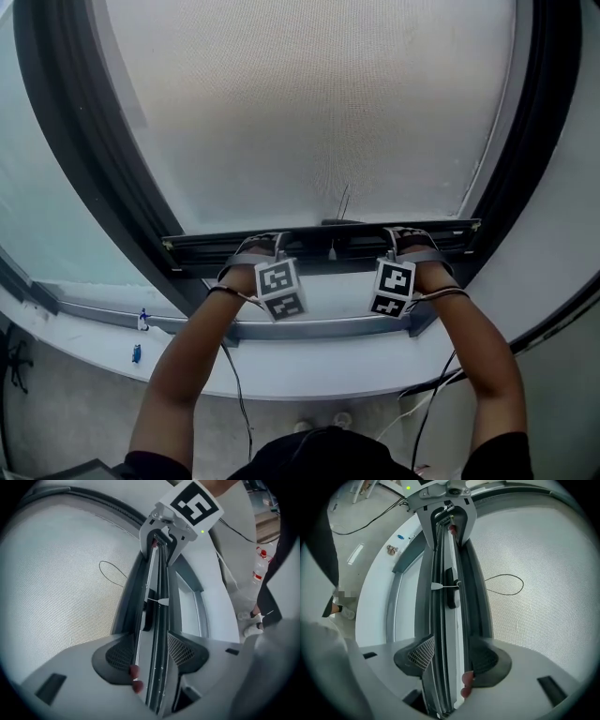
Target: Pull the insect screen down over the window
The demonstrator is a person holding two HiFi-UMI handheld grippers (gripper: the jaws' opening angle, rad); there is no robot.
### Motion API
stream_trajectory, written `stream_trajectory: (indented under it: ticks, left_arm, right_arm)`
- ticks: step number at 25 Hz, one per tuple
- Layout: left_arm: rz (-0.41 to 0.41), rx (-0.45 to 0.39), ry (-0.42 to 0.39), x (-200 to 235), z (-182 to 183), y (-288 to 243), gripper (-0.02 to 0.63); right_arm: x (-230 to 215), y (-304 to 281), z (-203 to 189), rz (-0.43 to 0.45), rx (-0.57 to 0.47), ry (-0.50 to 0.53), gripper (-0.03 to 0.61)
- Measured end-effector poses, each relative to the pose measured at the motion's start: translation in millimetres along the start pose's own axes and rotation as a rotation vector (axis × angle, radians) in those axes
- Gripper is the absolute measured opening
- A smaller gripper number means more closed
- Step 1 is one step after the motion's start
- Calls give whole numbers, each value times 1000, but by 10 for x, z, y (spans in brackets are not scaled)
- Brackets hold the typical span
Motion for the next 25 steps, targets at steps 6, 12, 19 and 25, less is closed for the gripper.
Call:
stream_trajectory:
  ticks: [6,12,19,25]
  left_arm:
    - [-11,2,10,-12,-6,-4,225]
    - [-19,30,13,-1,18,-14,225]
    - [-37,30,23,18,14,-1,225]
    - [-21,36,40,5,17,-14,225]
  right_arm:
    - [21,-5,-5,-20,-30,-20,236]
    - [-78,243,8,-98,-162,-315,236]
    - [219,344,448,-140,-391,-765,218]
    - [296,99,621,-136,-463,-1119,176]
Point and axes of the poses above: the fingertips, and each gripper's own axes: y backward along the fingers, x to its left, z out of its top, the point moved 5 cm from there along y, backward along the fingers, and after that the axes turned 6 degrees about -x, right-handed, at the moved point
